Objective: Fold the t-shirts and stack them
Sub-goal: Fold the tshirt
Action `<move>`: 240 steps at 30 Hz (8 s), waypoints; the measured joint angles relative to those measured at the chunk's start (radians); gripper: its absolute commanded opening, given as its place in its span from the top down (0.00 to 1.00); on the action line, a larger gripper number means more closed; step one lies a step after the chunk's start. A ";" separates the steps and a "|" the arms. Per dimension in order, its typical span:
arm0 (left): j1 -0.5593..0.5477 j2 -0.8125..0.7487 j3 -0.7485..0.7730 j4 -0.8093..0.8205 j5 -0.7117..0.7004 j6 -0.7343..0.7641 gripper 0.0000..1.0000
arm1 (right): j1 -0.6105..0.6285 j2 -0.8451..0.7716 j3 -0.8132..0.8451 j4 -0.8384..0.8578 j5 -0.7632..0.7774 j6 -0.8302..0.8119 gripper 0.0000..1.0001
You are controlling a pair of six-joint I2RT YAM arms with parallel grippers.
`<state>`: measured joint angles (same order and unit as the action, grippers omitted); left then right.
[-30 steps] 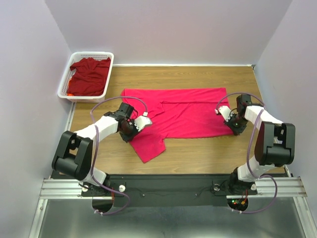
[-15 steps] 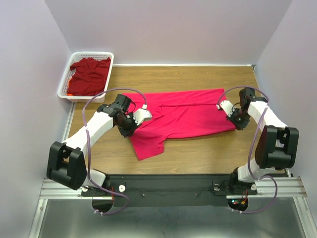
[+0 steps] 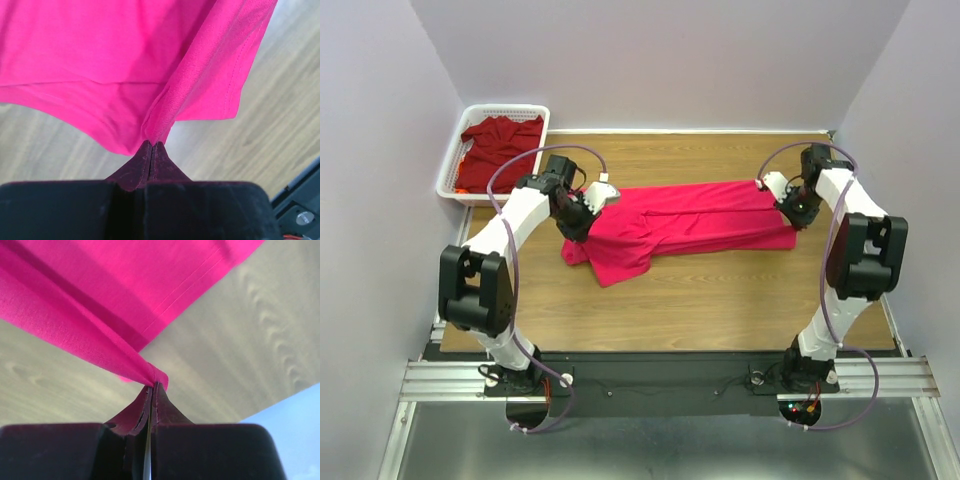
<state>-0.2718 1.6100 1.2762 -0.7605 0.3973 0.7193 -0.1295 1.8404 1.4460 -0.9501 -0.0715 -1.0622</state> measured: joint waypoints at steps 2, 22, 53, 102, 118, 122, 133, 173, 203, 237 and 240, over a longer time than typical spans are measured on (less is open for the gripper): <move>0.013 0.033 0.034 0.000 0.006 0.002 1.00 | 0.000 0.038 0.045 -0.005 -0.007 0.000 0.99; 0.095 0.333 0.275 0.023 0.025 0.012 0.84 | 0.018 0.315 0.376 -0.062 -0.062 0.055 0.82; 0.241 0.014 -0.170 0.114 0.128 -0.040 0.40 | -0.143 0.280 0.278 -0.174 -0.335 0.485 0.56; 0.171 0.085 -0.166 0.192 0.141 -0.115 1.00 | -0.144 0.377 0.325 -0.132 -0.351 0.613 0.99; 0.240 -0.039 -0.272 0.153 0.088 -0.021 1.00 | -0.152 0.314 0.241 -0.141 -0.277 0.498 0.99; 0.243 -0.039 -0.324 0.163 0.056 -0.005 1.00 | -0.154 0.309 0.202 -0.144 -0.264 0.478 0.99; 0.248 -0.082 -0.339 0.127 0.060 0.016 0.37 | -0.155 0.281 0.189 -0.171 -0.261 0.449 0.53; -0.279 -0.063 -0.362 0.248 -0.106 -0.062 1.00 | -0.085 0.181 0.157 -0.123 -0.403 0.588 0.65; -0.057 0.423 0.455 0.116 -0.084 -0.053 1.00 | -0.085 0.194 0.141 -0.109 -0.373 0.562 0.68; 0.075 0.086 0.018 0.206 0.019 -0.234 0.61 | -0.028 0.202 0.145 -0.056 -0.349 0.597 0.76; 0.075 0.088 -0.060 0.226 0.021 -0.265 0.62 | -0.006 0.204 0.133 -0.042 -0.348 0.604 0.76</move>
<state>-0.1967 1.6978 1.2160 -0.5346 0.4187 0.4541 -0.1360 2.0445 1.5787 -0.9916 -0.4198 -0.4580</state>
